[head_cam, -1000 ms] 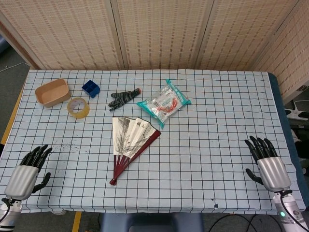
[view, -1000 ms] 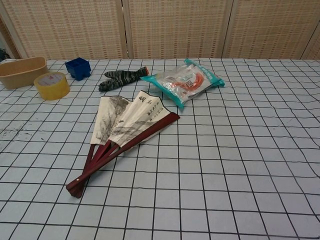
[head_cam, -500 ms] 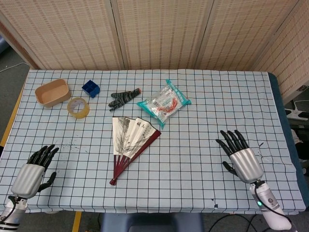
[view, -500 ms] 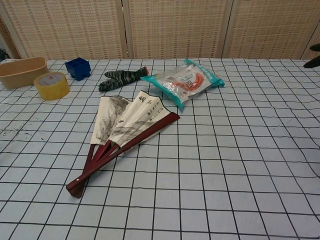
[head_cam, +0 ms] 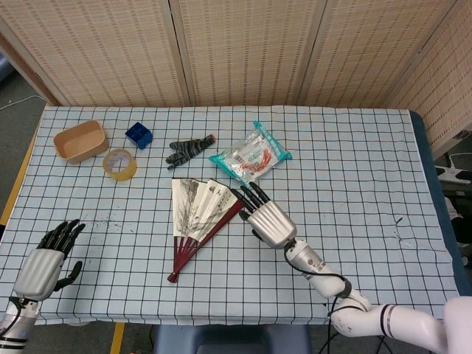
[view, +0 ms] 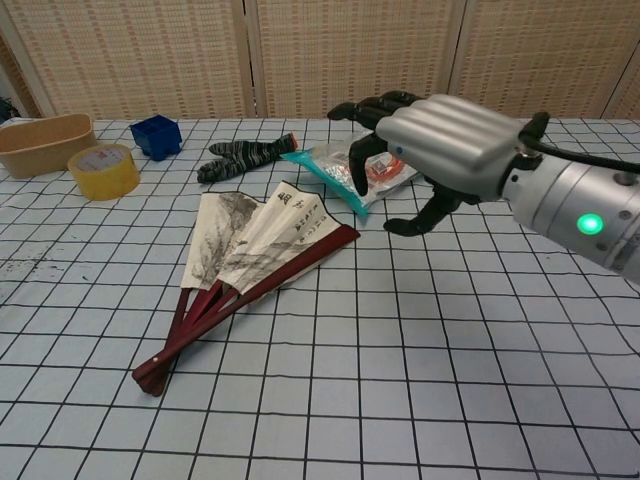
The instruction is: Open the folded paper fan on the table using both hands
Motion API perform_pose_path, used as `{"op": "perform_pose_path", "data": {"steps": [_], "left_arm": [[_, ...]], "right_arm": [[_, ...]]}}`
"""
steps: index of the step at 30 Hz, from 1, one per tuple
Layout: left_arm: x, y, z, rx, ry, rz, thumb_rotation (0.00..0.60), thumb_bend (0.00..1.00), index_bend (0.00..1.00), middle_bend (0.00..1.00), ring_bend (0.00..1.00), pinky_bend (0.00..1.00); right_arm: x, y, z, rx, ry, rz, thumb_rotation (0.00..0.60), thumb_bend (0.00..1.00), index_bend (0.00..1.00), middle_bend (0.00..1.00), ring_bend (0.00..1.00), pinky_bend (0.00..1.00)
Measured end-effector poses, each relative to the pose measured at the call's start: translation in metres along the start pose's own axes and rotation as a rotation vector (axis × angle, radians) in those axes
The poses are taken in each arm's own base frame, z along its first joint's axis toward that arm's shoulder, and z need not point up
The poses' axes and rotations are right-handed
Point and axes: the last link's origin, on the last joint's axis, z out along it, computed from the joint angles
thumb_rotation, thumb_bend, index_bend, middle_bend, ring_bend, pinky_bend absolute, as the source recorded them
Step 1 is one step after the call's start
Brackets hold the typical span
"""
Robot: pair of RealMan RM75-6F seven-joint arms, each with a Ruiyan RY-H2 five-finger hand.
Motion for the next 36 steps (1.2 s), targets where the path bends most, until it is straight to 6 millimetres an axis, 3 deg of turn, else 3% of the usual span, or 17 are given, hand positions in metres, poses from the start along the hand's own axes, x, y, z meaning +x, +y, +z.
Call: {"op": "perform_pose_path", "data": {"steps": [8, 25, 36], "left_arm": [[-0.003, -0.001, 0.003, 0.013, -0.014, 0.010, 0.600, 0.45, 0.00, 0.00, 0.00, 0.15], [-0.007, -0.002, 0.006, 0.026, -0.033, 0.016, 0.600, 0.45, 0.00, 0.00, 0.00, 0.16], [-0.009, -0.003, 0.009, 0.031, -0.048, 0.020, 0.600, 0.45, 0.00, 0.00, 0.00, 0.16]], "right_arm": [[-0.025, -0.022, 0.037, 0.030, -0.091, -0.020, 0.600, 0.17, 0.44, 0.00, 0.00, 0.00], [-0.065, -0.062, 0.071, 0.030, -0.162, 0.020, 0.600, 0.17, 0.39, 0.00, 0.00, 0.00], [-0.082, -0.079, 0.084, 0.016, -0.179, 0.015, 0.600, 0.17, 0.46, 0.00, 0.00, 0.00]]}}
